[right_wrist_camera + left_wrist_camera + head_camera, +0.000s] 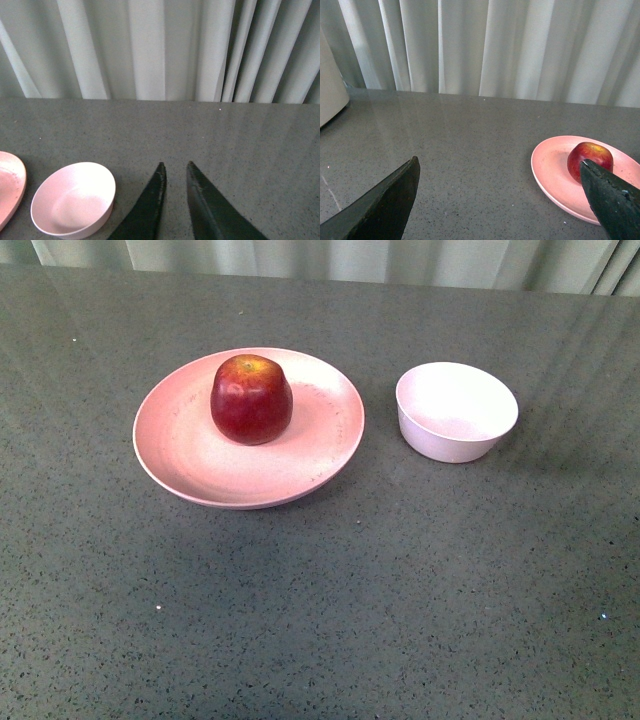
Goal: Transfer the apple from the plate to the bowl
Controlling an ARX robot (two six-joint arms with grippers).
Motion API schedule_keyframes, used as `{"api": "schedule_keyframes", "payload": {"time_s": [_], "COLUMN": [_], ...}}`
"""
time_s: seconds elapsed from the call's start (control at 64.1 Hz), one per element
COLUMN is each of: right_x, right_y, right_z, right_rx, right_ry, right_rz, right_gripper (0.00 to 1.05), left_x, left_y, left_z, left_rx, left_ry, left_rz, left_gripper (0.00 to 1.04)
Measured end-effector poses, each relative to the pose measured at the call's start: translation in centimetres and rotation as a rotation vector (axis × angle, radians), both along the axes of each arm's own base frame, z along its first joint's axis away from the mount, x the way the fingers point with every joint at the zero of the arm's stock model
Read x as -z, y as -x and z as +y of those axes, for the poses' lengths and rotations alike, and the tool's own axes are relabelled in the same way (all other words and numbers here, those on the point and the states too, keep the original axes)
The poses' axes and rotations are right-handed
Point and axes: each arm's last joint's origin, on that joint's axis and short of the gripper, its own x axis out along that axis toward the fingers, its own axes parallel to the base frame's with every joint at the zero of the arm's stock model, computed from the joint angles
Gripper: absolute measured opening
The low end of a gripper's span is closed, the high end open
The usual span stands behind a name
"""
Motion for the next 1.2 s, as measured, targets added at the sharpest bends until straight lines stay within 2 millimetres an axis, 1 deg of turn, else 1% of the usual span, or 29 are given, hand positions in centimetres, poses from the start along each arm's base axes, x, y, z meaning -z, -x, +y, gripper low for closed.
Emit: {"api": "schedule_keyframes", "payload": {"time_s": [0.125,0.187,0.297,0.5,0.921,1.202], "right_x": [0.3,0.7,1.5,1.4,0.5,0.2], "right_y": [1.4,2.1,3.2,4.9,7.1,8.1], "right_z": [0.0,0.0,0.0,0.0,0.0,0.0], "right_rx": [-0.002,-0.002,-0.001,-0.001,-0.001,-0.001], "right_ry": [0.002,0.002,0.002,0.002,0.002,0.002], "right_rz": [0.003,-0.013,0.013,0.005,-0.022,-0.031], "right_gripper": [0.02,0.02,0.02,0.02,0.02,0.02], "left_x": [0.0,0.0,0.0,0.0,0.0,0.0], "left_y": [0.0,0.0,0.0,0.0,0.0,0.0], "left_z": [0.0,0.0,0.0,0.0,0.0,0.0], "left_rx": [0.0,0.0,0.0,0.0,0.0,0.0], "left_ry": [0.0,0.0,0.0,0.0,0.0,0.0], "left_rz": [0.0,0.0,0.0,0.0,0.0,0.0], "left_gripper": [0.96,0.96,0.96,0.96,0.96,0.96]}}
